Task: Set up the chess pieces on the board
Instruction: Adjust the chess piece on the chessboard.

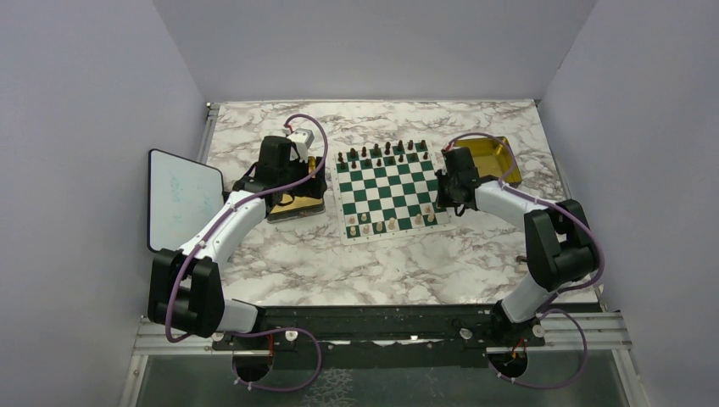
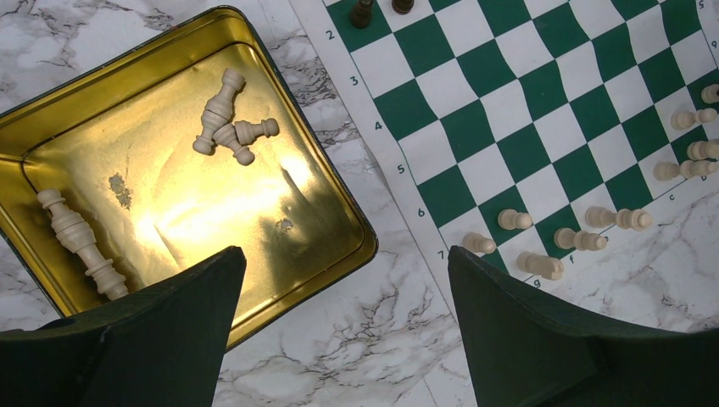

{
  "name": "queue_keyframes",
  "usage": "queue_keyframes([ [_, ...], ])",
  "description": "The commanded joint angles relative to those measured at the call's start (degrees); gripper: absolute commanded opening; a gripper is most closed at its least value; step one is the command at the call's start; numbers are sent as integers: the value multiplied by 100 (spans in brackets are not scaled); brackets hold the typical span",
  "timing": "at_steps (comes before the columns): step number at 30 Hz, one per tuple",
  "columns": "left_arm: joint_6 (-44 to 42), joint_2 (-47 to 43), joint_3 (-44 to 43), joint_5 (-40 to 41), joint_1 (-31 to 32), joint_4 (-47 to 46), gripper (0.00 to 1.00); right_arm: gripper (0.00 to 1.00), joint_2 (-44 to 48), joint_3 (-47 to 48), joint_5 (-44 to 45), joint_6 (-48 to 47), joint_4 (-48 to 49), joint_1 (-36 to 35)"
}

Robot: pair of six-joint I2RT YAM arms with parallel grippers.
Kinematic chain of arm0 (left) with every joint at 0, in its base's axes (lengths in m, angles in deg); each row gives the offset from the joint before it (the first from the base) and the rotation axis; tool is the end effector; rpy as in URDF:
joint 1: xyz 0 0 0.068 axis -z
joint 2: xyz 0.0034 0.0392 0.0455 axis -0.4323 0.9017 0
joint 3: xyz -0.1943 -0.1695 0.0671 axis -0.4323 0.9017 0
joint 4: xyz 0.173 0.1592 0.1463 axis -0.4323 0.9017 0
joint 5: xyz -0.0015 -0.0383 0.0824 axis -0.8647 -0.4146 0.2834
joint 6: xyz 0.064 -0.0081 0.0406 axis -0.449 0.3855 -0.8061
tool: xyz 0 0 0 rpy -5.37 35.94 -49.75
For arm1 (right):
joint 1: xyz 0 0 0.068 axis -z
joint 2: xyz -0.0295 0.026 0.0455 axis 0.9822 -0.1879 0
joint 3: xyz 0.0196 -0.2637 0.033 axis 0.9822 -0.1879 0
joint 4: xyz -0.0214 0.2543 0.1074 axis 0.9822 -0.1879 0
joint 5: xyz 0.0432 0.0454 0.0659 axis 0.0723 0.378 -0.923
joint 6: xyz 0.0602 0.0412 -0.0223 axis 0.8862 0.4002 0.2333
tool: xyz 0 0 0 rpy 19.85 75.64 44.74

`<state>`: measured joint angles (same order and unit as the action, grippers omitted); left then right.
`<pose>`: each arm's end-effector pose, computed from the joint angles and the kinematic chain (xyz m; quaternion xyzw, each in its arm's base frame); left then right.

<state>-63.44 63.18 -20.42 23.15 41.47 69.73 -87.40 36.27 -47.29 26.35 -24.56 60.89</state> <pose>0.3233 -0.1032 0.2338 0.1188 0.8921 -0.1535 0.4081 0.3460 0.1079 0.1356 -0.0290 0.9471 0.0423 0.3168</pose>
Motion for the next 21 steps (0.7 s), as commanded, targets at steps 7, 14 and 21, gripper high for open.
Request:
queue_keyframes([
  [7, -63, -103, 18, -127, -3, -138, 90, 22, -126, 204, -59, -16, -155, 18],
  [14, -73, -119, 29, -102, -3, -139, 90, 33, -56, 294, -73, 4, -207, 18],
  [21, -77, -143, 37, -74, -4, -140, 90, 30, -5, 280, -52, 12, -195, 18],
])
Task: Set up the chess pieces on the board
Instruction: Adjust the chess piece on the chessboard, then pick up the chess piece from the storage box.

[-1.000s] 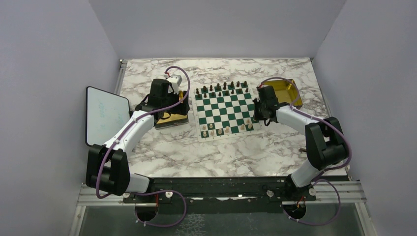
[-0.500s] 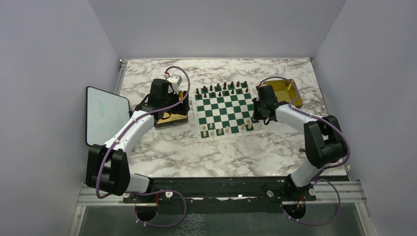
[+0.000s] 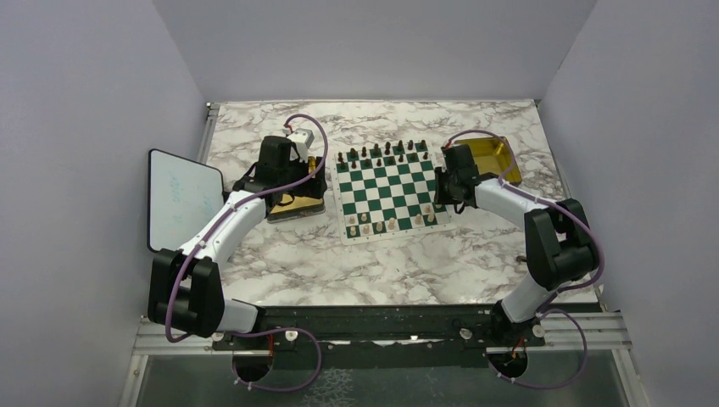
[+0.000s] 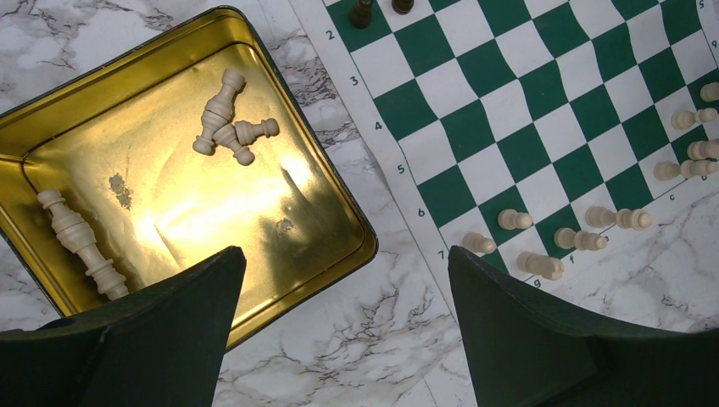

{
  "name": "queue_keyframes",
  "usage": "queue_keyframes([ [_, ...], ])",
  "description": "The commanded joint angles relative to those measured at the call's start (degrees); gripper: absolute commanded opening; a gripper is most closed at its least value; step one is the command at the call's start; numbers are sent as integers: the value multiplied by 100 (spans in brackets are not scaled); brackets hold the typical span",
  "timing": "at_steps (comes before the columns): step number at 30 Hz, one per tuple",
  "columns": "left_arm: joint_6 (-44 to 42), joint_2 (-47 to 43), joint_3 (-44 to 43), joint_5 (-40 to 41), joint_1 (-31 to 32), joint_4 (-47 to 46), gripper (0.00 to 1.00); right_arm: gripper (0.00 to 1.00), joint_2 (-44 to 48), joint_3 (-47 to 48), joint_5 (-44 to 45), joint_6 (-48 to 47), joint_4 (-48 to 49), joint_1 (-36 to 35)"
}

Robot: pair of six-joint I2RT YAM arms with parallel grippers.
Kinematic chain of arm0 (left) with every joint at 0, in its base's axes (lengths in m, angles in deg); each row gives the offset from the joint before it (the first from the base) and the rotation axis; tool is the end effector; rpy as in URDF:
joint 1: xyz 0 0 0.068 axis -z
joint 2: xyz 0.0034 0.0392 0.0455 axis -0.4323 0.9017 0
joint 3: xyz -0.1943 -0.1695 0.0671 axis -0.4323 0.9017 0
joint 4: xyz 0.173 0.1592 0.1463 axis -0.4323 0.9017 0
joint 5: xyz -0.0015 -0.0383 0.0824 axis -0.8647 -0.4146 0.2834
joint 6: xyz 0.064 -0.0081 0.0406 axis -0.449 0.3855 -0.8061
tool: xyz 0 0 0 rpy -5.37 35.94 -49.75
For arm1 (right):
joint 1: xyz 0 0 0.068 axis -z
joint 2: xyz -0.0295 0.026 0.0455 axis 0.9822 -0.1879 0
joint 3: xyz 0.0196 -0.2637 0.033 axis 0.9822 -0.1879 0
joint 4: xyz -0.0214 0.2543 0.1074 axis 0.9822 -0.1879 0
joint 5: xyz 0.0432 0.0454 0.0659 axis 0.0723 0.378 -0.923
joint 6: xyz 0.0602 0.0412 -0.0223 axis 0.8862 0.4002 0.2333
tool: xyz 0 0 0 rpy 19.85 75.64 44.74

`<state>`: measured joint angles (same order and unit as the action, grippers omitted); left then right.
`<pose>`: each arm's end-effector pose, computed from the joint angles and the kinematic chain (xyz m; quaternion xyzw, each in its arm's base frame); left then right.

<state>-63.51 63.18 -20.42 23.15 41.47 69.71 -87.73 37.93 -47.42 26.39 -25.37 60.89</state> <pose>0.3234 -0.1032 0.2339 0.1193 0.8919 -0.1532 0.4084 0.3510 0.1097 0.1417 -0.0287 0.9457 0.0447 0.3206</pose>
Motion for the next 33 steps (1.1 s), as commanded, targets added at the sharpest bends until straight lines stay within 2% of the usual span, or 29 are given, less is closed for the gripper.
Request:
queue_keyframes([
  [1, -75, -156, 38, -76, 2, -136, 90, 29, 3, 130, -61, 2, -133, 18],
  [4, -84, -184, 55, -74, -3, -140, 91, 31, 27, 106, -74, 6, -134, 19],
  [8, -80, -165, 35, -35, -4, -140, 91, 40, 167, 160, -64, 25, -239, 18],
  [14, -5, 156, -392, 633, -4, 160, 87, 50, 940, 328, 50, 37, -511, 14],
  [17, 50, 473, -637, 1068, -31, 290, 80, 53, 1367, 433, -98, 23, -587, 17],
  [22, 630, 877, -797, 1310, -265, 2, 54, 55, 2015, 261, -684, 170, -319, 18],
  [23, 651, 895, -785, 1328, -275, -147, 52, 55, 2122, 197, -817, 208, -243, 13],
  [29, 574, 1403, -991, 1564, -310, -433, 46, 55, 2679, -180, -1199, 373, 156, 18],
  [33, 543, 1724, -956, 1214, -344, -647, 40, 55, 2807, -243, -1163, 277, 116, 18],
])
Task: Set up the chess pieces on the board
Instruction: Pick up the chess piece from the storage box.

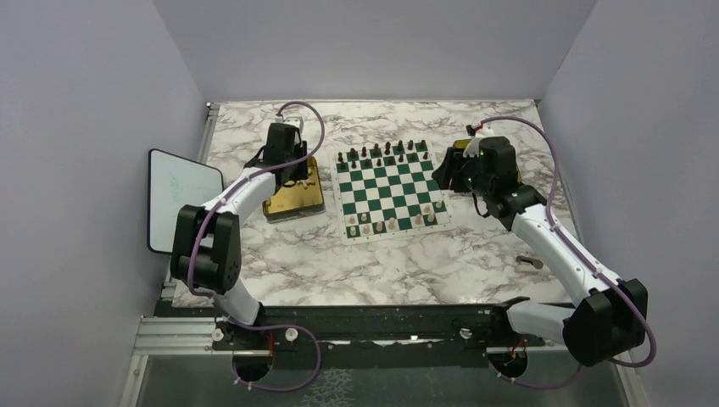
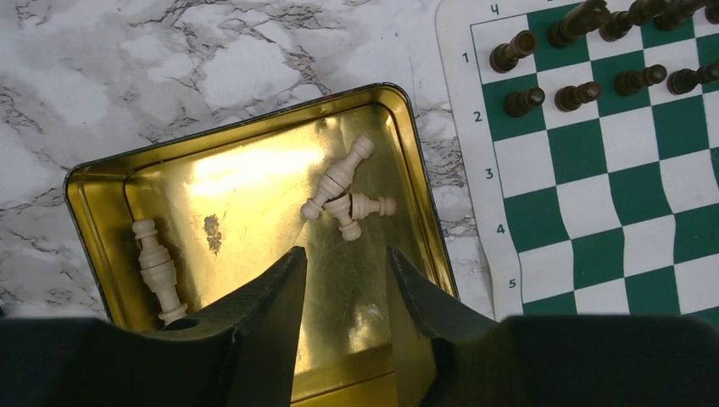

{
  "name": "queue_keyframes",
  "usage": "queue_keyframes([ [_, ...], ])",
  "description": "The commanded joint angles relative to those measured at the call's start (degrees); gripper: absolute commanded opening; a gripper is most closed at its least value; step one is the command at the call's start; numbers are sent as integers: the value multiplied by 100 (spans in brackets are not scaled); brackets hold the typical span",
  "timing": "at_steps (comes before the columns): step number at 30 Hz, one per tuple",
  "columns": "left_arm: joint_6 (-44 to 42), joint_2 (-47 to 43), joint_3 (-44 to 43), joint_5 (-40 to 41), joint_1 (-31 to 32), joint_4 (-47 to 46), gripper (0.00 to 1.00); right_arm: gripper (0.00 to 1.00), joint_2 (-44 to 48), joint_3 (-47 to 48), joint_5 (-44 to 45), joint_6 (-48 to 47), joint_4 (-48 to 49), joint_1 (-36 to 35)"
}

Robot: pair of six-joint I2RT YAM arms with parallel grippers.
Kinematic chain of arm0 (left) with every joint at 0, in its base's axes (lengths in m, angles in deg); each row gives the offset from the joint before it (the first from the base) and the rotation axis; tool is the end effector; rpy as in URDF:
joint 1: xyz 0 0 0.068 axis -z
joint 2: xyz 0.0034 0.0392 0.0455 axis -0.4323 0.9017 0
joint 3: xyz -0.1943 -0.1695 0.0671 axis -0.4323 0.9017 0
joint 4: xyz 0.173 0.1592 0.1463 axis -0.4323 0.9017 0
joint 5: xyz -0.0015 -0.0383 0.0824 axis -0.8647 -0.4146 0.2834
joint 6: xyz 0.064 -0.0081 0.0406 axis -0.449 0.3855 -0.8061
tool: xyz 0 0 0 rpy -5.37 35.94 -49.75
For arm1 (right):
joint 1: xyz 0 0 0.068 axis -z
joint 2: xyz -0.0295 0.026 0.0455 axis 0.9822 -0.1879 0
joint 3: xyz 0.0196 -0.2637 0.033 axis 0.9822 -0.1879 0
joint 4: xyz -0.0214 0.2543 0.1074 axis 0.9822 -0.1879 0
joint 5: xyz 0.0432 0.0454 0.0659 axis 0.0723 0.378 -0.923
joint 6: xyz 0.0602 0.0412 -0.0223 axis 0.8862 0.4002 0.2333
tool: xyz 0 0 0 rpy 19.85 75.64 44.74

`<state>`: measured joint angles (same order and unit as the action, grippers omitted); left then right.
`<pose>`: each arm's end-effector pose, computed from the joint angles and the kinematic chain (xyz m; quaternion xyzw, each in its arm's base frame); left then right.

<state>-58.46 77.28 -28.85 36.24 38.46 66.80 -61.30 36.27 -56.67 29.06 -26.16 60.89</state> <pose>0.3838 -0.0836 0.2075 0.0081 0.9121 -0.0552 0.4062 0.2987 0.1034 0.2805 -0.0372 0.8585 0.1777 0.4795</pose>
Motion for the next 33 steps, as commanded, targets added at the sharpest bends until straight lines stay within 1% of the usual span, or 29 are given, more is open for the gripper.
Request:
queue_keyframes([
  [1, 62, 401, -129, -134, -43, -351, 39, 55, 185, -85, -284, -20, 184, 16],
  [8, 202, 832, -211, -124, -40, -319, 35, 55, 333, -270, -596, -26, 354, 21],
  [20, 361, 1376, -392, 10, -45, -304, 34, 55, 397, -312, -500, -127, 313, 18],
  [28, 297, 1571, -437, 101, -45, -245, 30, 55, 393, -375, -463, -155, 353, 17],
  [33, 268, 1706, -485, 156, -45, -120, 24, 55, 354, -327, -481, -174, 321, 19],
])
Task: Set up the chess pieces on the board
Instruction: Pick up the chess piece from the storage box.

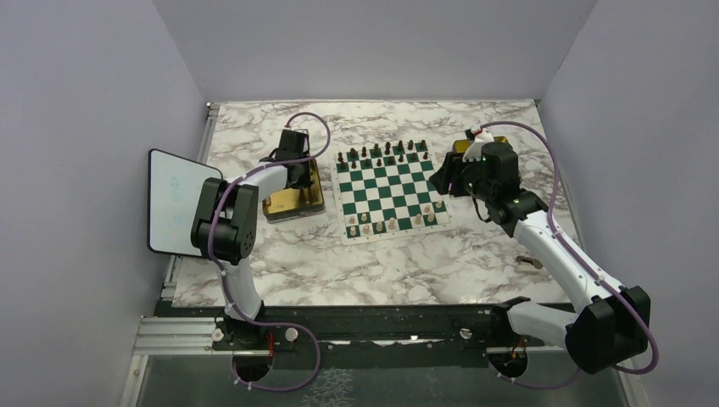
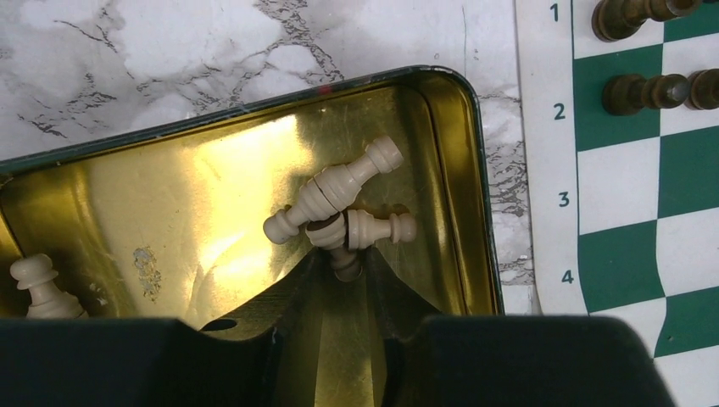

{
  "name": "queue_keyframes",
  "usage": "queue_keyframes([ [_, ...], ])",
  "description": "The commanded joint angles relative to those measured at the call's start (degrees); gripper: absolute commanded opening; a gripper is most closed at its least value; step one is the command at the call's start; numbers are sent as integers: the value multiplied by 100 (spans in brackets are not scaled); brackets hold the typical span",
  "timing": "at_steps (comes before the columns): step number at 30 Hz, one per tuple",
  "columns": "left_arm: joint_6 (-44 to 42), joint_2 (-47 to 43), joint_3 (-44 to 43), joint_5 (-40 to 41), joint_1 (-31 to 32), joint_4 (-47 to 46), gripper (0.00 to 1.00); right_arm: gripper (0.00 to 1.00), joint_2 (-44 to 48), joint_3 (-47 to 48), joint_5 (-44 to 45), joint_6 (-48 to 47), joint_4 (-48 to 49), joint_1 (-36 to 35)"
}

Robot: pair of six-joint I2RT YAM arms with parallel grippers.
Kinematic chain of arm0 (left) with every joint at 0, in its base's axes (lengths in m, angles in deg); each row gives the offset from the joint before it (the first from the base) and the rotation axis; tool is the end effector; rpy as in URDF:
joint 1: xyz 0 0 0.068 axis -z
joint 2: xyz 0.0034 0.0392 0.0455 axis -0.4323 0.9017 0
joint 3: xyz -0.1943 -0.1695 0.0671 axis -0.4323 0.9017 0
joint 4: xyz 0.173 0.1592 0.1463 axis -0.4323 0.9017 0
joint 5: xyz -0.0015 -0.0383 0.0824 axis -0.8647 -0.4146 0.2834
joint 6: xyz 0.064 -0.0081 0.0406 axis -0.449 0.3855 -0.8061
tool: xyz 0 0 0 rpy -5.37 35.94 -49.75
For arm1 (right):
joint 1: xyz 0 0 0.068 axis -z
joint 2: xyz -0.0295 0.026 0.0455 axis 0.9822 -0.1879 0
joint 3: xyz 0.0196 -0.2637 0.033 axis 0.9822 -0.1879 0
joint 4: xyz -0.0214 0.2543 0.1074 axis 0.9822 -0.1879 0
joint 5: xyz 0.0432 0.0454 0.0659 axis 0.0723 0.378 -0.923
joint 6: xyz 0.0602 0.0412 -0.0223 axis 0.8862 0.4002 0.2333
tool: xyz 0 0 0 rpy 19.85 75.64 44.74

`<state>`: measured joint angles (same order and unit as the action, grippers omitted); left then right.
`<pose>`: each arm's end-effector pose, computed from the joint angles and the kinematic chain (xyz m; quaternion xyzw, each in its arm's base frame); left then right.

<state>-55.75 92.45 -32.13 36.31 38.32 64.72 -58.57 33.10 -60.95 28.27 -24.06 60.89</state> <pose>0.4128 -0.0891 0.1277 -0.0125 0.9436 -0.0451 0.3277 0.2878 0.1048 0.2775 -0.0628 0.8485 0.2079 0.4826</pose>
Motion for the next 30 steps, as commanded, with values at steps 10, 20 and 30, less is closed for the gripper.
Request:
queue_keyframes([
  [10, -37, -122, -193, 108, -53, 437, 8, 55, 158, -39, -168, -106, 145, 16],
  [20, -86, -831, -21, 60, -93, 764, 2, 54, 204, -204, -527, 233, 220, 17],
  [30, -91, -1444, 133, -128, -85, 859, 2, 53, 36, -308, -981, 675, 515, 13],
])
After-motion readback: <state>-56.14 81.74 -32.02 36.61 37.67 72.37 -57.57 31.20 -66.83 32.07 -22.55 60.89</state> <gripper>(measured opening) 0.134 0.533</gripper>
